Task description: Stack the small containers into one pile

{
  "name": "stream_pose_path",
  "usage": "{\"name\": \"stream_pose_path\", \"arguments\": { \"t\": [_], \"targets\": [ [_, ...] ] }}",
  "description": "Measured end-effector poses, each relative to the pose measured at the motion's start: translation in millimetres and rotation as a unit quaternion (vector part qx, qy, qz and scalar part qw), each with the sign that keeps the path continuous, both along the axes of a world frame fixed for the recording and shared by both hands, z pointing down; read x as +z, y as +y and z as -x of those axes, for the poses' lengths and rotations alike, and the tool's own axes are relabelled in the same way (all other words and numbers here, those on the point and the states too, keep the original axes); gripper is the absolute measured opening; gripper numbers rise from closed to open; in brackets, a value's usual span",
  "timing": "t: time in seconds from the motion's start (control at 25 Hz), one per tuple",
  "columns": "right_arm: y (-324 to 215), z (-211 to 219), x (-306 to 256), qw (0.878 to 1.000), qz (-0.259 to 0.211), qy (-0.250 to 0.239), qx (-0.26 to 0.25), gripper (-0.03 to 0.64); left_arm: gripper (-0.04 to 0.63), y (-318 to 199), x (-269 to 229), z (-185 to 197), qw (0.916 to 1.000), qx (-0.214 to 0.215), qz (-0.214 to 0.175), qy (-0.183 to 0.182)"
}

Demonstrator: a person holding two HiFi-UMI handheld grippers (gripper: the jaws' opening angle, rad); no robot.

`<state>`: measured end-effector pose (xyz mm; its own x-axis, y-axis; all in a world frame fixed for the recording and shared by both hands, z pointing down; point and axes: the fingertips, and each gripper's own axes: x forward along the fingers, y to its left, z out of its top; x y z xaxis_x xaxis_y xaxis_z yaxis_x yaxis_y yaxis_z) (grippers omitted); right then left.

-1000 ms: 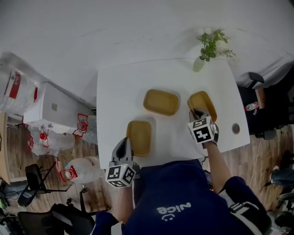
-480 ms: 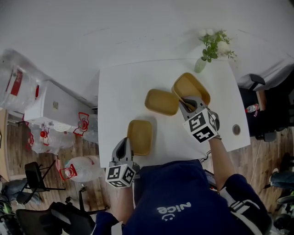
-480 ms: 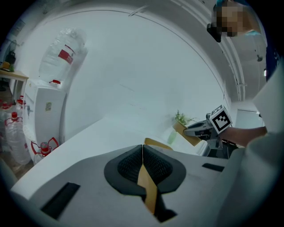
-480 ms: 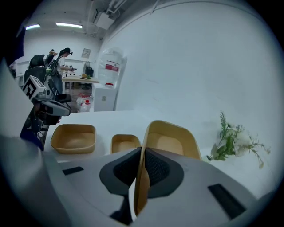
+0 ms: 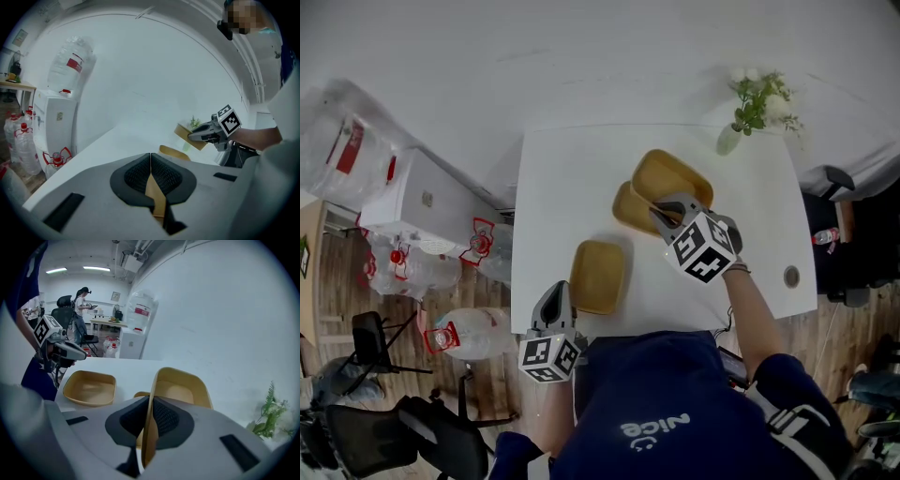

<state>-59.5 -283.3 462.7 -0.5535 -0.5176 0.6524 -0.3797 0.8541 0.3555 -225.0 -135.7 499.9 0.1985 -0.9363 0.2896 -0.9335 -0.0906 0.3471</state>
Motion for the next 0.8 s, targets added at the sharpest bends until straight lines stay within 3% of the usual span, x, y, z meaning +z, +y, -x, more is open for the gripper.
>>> {"name": "stream_pose_path", "arguments": {
  "t": [0.4,0.8],
  "targets": [
    [-0.3,29.1,26.9,0.999,0.029,0.011,-0.04,0.057,0.02,12.9,1.4,22.6,0.9994,-0.034,0.009,-0.005],
    [-0.5,30.2,59.1,0.997,0.05,0.036,-0.054,0.057,0.02,24.4,9.8,30.7,0.9981,-0.057,0.023,-0.006]
  ]
}}
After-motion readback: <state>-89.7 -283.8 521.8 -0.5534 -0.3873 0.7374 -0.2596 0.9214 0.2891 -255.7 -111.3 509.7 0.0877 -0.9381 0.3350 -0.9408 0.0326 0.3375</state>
